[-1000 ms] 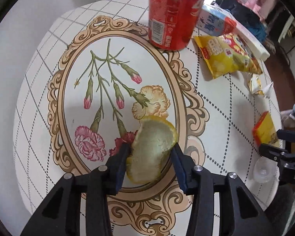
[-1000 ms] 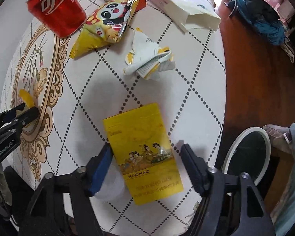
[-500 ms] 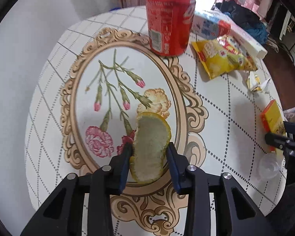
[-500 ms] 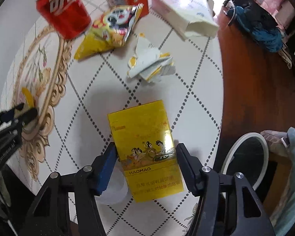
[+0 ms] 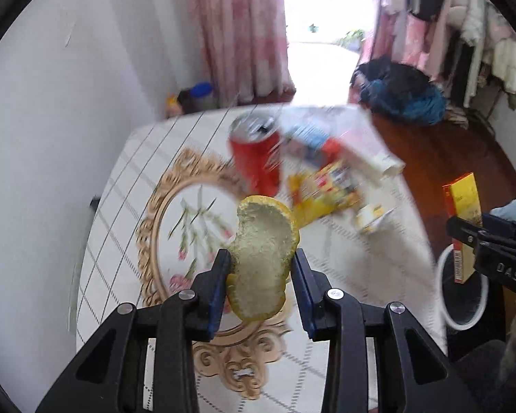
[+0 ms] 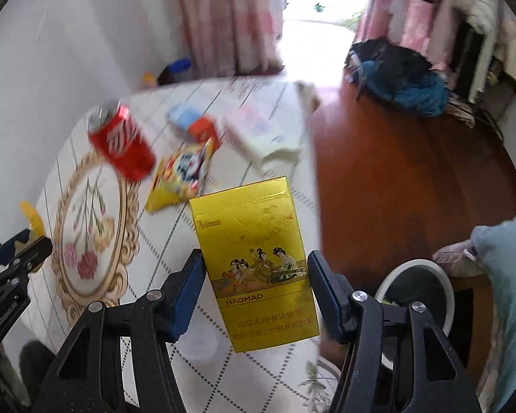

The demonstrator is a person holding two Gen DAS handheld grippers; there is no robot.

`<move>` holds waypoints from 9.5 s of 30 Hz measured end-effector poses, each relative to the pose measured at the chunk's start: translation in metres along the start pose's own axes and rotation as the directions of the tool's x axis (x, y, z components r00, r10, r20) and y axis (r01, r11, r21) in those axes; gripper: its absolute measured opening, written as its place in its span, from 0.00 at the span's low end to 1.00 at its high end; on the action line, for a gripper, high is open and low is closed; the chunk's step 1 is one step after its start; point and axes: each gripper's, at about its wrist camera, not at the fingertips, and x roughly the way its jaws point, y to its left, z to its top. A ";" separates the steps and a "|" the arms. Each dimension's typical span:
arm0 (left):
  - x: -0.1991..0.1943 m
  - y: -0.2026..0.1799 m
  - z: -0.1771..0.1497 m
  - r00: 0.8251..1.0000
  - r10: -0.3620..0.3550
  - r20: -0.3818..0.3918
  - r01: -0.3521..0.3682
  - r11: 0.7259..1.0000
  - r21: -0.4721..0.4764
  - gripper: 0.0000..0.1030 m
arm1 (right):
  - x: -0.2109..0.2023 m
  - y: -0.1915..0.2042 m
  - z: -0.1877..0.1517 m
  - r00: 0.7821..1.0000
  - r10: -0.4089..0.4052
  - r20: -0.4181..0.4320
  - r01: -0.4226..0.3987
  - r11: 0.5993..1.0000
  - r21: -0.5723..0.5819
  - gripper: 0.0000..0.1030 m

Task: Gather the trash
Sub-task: 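Carry the peel and yellow pack to the bin and release both, then move both tools back over the table, then grasp the red cola can with the left tool while the right tool grasps a wrapper, then carry the can and wrapper over the bin and lower them in, then open both tools over the bin and move them back to the table, then grasp the clear plastic cup with the right tool while the left tool grasps the yellow snack bag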

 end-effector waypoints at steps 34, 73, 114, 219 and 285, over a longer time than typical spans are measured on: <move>0.142 -0.375 0.018 0.627 -0.552 -0.550 0.660 0.751 -0.002 0.67 | 0.046 -0.354 -0.149 0.968 -0.137 -0.210 0.229 0.820 0.524 0.60; -0.039 -0.249 -0.003 0.926 -0.357 -0.121 0.376 0.891 0.254 0.97 | -0.098 -0.255 -0.141 0.959 -0.282 -0.039 0.268 0.845 0.462 0.98; 0.103 0.042 0.018 0.973 0.179 -0.147 -0.203 0.964 -0.171 0.97 | 0.155 0.004 0.047 0.953 0.187 -0.236 -0.154 0.976 0.153 0.62; 0.115 -0.363 0.021 0.728 -0.515 -0.454 0.601 0.797 0.061 0.97 | 0.054 -0.374 -0.168 0.964 -0.129 -0.233 0.246 0.766 0.593 0.44; 0.075 0.031 -0.127 0.924 0.202 -0.325 -0.249 0.962 -0.111 0.98 | 0.080 0.028 -0.089 0.959 0.225 -0.173 -0.213 0.973 0.087 0.85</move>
